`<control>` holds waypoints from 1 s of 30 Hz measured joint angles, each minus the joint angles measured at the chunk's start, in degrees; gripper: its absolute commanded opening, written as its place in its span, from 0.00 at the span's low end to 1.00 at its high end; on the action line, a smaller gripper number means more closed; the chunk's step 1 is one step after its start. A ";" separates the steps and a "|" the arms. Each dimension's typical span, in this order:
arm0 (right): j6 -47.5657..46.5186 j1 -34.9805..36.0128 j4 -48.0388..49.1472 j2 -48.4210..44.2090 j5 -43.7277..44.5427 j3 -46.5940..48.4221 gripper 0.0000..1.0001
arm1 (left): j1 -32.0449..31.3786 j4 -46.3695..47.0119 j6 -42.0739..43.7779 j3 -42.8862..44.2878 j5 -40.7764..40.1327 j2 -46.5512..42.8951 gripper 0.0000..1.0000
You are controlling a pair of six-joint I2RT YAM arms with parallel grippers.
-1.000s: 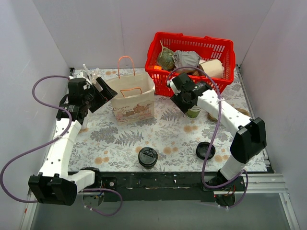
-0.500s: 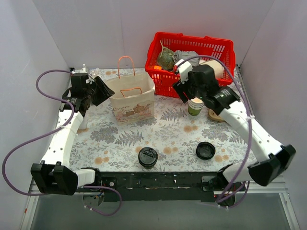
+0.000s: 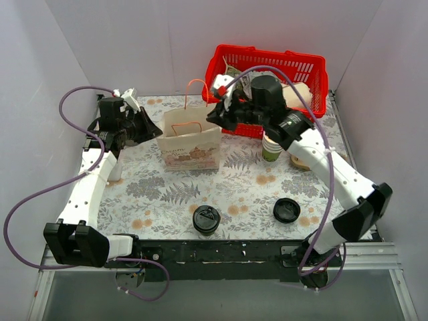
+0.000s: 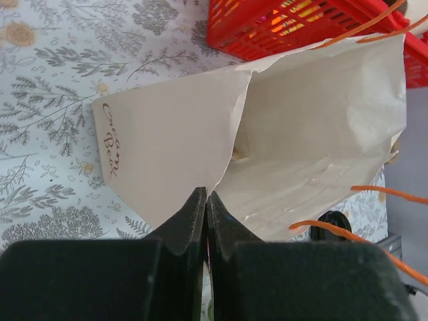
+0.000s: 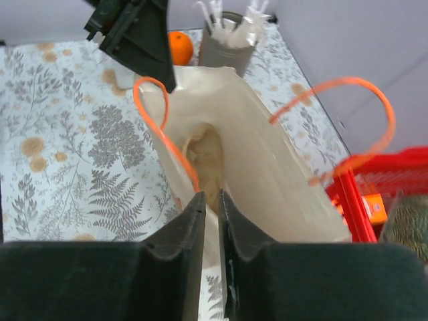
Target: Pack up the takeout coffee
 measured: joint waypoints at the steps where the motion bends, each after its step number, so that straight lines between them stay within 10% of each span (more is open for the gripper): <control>1: -1.40 0.81 -0.55 1.64 -0.79 1.25 0.14 | -0.24 0.02 1.29 0.15 0.81 0.00 0.00; 9: -13.55 3.10 -6.56 13.79 -3.34 13.79 0.13 | -1.81 2.62 7.39 0.87 9.33 -0.17 0.00; 19: -36.50 7.87 -14.10 14.99 1.07 3.52 0.14 | -2.08 3.76 8.39 2.60 14.69 0.02 0.00; 30: -34.71 7.98 -10.38 16.00 9.75 -0.55 0.17 | -2.10 4.59 8.26 4.26 19.28 1.84 0.00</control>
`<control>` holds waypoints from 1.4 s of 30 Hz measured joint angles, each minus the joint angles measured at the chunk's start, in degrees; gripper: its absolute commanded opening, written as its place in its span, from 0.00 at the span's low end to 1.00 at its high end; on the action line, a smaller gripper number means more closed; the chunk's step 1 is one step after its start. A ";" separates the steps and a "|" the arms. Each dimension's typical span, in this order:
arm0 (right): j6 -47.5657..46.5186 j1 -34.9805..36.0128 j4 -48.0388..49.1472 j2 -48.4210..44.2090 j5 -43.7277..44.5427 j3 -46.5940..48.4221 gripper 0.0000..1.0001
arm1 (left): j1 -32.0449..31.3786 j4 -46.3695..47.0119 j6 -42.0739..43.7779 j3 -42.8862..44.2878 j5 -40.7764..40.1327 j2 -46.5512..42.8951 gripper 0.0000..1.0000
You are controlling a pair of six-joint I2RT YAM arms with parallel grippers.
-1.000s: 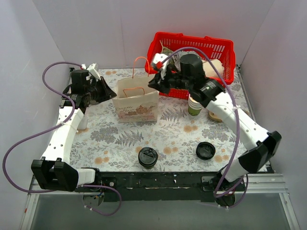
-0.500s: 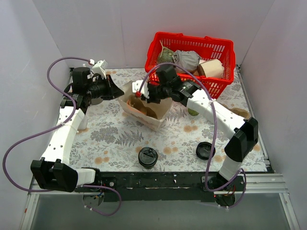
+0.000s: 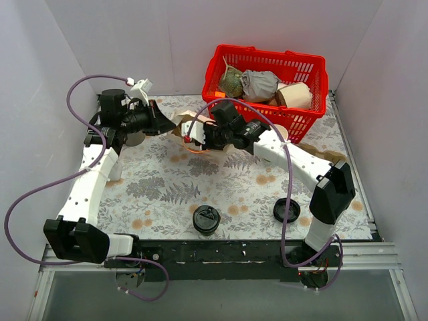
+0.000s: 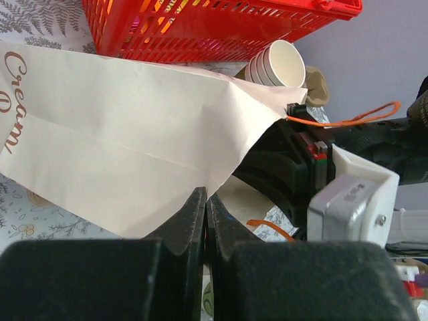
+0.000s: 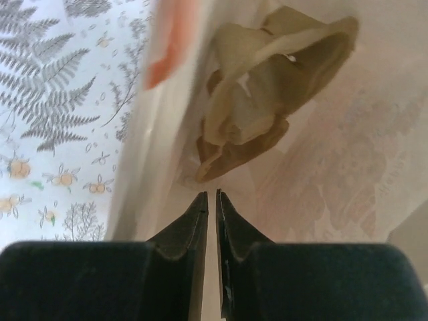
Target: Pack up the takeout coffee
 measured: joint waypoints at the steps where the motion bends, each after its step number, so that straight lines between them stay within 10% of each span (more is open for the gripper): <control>1: 2.91 0.00 1.16 0.22 1.29 0.00 0.22 | -0.04 0.07 -0.22 0.00 -0.07 0.00 0.00; 12: 21.40 1.88 11.06 -4.37 10.56 -4.92 0.36 | -1.36 0.59 -3.28 -1.53 -6.14 -0.72 0.00; 42: 36.70 3.87 8.66 2.36 16.94 -9.81 0.06 | -2.47 3.74 -7.96 -5.95 -6.75 -4.72 0.00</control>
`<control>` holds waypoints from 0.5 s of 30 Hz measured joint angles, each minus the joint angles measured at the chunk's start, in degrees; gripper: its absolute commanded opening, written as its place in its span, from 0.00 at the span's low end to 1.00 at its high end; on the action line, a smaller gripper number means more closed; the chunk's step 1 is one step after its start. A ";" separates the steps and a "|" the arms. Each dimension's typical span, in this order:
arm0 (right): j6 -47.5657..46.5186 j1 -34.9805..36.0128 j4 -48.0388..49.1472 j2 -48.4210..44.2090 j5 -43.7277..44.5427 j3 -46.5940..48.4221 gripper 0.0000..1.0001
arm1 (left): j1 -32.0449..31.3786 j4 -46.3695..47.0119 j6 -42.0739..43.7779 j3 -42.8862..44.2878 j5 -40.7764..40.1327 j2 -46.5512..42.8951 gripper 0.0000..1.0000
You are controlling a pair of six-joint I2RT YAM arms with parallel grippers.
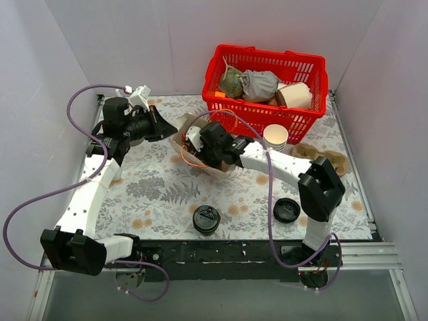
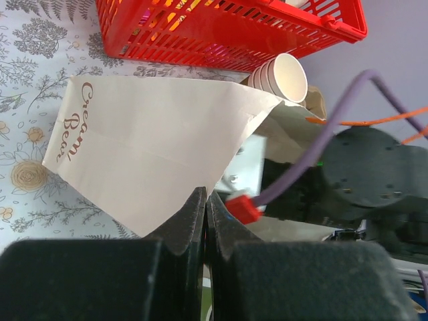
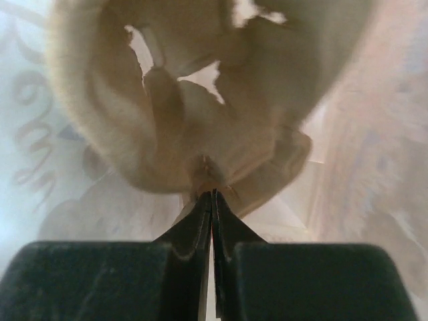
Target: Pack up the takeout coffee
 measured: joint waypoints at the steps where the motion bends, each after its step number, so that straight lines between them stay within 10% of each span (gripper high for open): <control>1: 0.00 0.13 -0.92 1.44 -0.11 0.50 0.06 | -0.09 0.31 -0.17 -0.28 0.07 -0.17 0.00; 15: 2.32 0.31 -4.37 11.76 4.94 4.90 0.06 | -0.87 1.62 -1.29 -1.68 1.05 -0.28 0.00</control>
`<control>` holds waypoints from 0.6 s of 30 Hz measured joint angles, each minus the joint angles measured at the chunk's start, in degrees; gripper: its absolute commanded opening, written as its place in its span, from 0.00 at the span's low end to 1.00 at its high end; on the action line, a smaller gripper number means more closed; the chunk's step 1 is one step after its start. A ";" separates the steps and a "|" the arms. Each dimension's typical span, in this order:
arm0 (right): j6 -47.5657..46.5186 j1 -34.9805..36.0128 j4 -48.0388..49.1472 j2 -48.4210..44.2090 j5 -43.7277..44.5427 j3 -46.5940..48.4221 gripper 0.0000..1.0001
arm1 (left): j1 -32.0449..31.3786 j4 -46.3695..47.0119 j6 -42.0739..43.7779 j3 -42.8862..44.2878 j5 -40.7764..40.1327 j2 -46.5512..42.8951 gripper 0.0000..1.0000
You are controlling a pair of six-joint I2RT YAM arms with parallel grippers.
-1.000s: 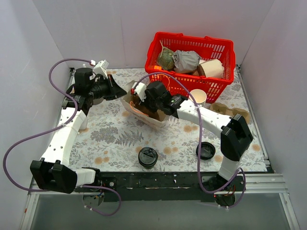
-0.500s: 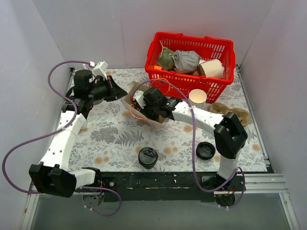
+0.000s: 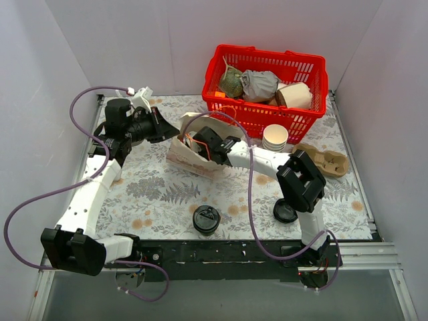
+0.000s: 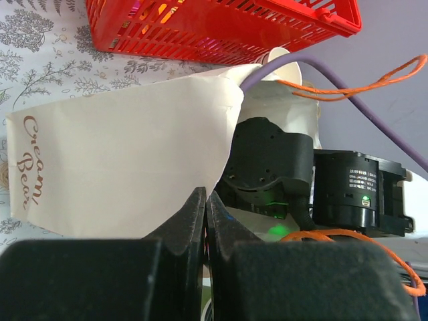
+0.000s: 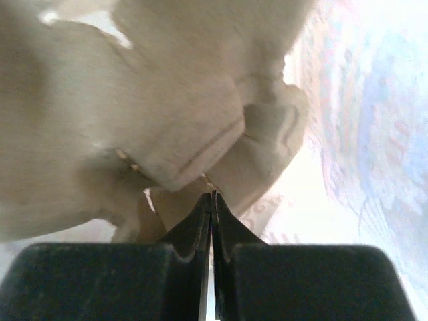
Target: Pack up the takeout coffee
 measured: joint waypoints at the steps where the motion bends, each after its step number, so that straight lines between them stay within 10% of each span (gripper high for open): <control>1: 0.44 0.00 -0.42 0.39 0.90 0.42 0.06 | -0.02 0.09 -0.02 0.00 0.02 0.00 0.00; 13: 3.78 0.02 -1.22 -4.39 3.85 -2.27 0.27 | -0.83 2.45 0.00 -0.74 0.26 -0.37 0.00; 18: 6.08 0.04 0.46 -12.35 0.35 -3.10 0.19 | -1.03 3.39 0.04 -0.98 1.42 -0.92 0.00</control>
